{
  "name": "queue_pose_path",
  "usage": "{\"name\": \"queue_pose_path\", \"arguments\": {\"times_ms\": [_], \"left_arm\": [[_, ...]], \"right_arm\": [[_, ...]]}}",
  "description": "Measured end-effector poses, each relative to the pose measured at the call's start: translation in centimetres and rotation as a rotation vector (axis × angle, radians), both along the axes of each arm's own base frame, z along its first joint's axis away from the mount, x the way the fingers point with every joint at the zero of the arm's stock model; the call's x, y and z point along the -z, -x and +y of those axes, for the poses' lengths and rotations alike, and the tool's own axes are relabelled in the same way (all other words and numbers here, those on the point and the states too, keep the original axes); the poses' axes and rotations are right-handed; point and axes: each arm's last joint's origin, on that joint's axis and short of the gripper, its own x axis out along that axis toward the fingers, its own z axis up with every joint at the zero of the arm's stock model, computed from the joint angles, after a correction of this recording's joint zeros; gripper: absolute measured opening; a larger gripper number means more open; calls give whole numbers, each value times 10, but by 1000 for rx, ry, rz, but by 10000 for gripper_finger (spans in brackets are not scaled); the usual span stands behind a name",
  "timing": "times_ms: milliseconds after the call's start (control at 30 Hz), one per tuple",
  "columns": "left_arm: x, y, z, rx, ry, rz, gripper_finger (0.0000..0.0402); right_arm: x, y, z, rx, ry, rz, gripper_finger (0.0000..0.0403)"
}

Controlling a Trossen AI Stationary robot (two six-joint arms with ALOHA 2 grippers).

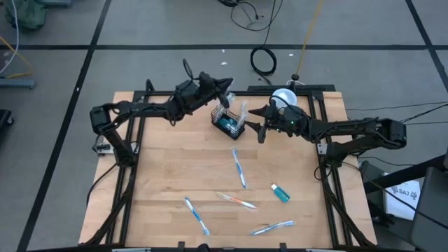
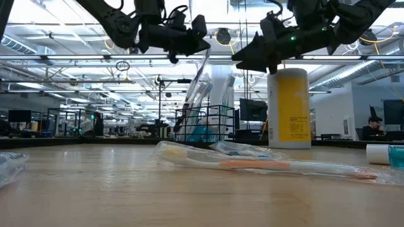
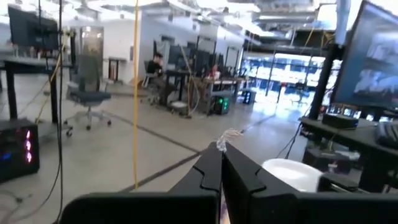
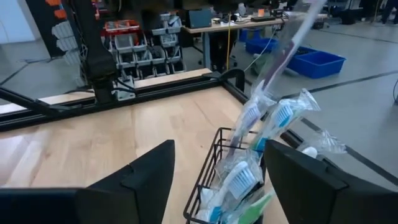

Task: Pick & Place toothbrushing station
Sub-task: Put the purple toothbrush into the black organizer

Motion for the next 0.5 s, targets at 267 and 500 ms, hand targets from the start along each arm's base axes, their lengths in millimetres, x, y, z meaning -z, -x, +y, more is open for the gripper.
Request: {"name": "queue_pose_path", "arguments": {"times_ms": [267, 500], "left_arm": [[33, 22, -14, -55, -39, -102, 0], [55, 41, -26, -69, -64, -141, 0]], "right_arm": [[0, 0, 0, 2, -13, -6, 237], [-2, 0, 0, 2, -7, -23, 237]]}}
